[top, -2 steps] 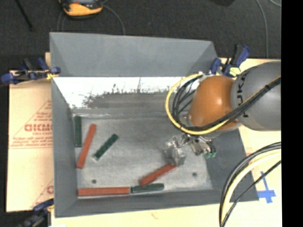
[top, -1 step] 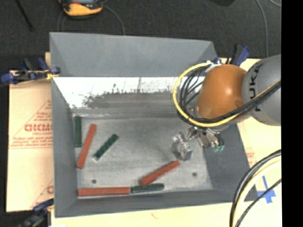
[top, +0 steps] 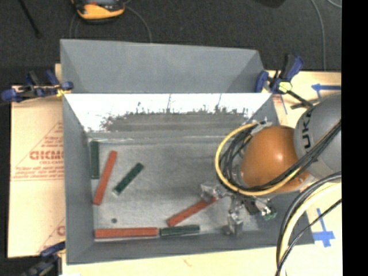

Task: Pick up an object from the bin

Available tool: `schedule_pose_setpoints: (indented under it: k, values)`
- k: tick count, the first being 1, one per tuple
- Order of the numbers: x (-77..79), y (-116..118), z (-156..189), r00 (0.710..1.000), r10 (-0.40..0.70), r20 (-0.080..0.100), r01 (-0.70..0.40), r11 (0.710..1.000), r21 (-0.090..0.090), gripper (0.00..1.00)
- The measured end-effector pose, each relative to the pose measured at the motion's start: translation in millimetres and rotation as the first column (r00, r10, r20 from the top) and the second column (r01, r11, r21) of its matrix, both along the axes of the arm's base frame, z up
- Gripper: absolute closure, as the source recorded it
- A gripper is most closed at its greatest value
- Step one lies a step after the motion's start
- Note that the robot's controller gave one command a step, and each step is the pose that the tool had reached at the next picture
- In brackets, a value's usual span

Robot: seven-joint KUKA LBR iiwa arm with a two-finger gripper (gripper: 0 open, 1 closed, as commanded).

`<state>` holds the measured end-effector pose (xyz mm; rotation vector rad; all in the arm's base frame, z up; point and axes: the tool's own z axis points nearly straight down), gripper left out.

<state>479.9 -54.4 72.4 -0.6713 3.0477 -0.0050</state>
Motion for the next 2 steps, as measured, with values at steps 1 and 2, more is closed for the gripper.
schedule_pose_setpoints:
  k: [1, 2]
  values:
    - [0.1, 0, 1, 1.0, 0.002, 0.0, -0.002, 1.0, -0.001, 0.0]
    - [55.5, 48, -1, 0.996, -0.085, -0.016, 0.085, 0.996, 0.0, 1.0]
